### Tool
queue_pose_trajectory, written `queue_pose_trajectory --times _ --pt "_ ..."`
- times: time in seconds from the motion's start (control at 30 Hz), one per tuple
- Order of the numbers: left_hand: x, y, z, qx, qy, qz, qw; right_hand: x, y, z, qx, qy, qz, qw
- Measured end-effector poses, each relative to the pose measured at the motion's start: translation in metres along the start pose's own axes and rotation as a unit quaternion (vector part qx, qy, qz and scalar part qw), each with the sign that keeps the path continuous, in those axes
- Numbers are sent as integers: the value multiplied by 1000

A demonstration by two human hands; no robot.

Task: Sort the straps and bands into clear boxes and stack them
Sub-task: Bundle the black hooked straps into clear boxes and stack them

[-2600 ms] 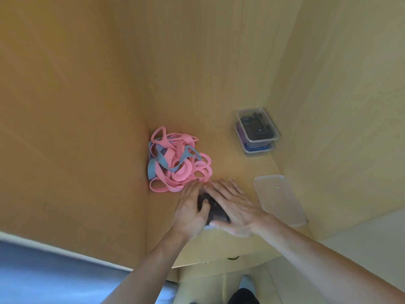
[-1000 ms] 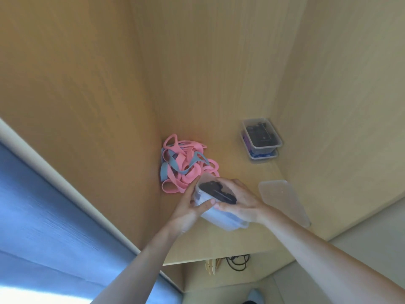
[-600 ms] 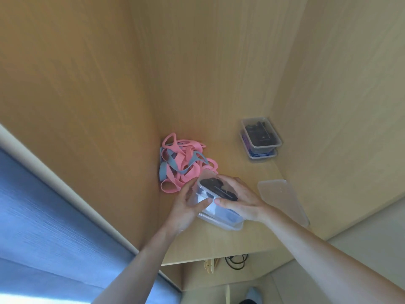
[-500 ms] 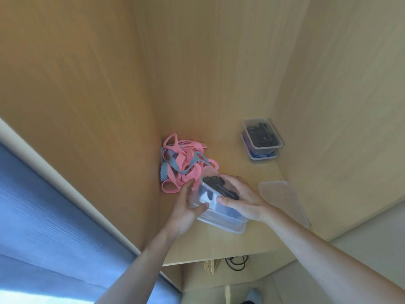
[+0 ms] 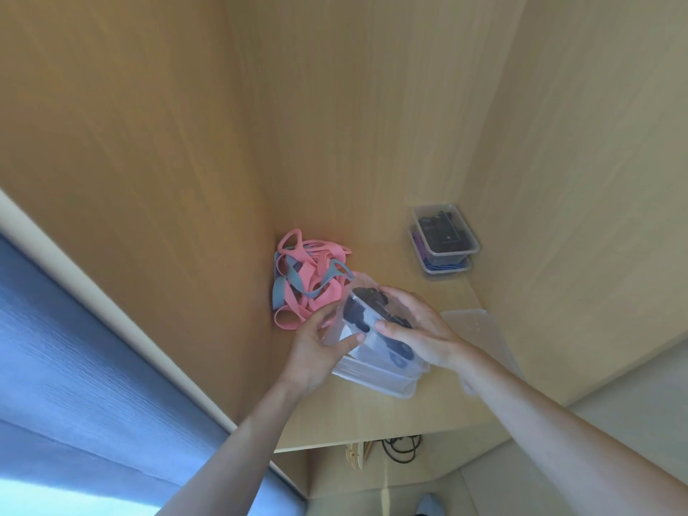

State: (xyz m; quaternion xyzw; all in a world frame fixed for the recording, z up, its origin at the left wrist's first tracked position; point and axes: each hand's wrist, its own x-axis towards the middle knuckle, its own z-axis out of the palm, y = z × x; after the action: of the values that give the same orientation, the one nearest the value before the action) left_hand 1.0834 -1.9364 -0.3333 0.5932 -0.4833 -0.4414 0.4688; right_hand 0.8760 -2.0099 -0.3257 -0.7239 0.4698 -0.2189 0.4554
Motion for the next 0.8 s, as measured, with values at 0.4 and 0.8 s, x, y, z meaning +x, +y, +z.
queue_pose_trajectory --times 0.4,0.8 --pt "16 27 3 -10 -43 92 995 4 -10 -7 27 -3 -12 1000" --pt "25 41 7 -74 17 88 993 -3 -39 -25 85 -59 -31 994"
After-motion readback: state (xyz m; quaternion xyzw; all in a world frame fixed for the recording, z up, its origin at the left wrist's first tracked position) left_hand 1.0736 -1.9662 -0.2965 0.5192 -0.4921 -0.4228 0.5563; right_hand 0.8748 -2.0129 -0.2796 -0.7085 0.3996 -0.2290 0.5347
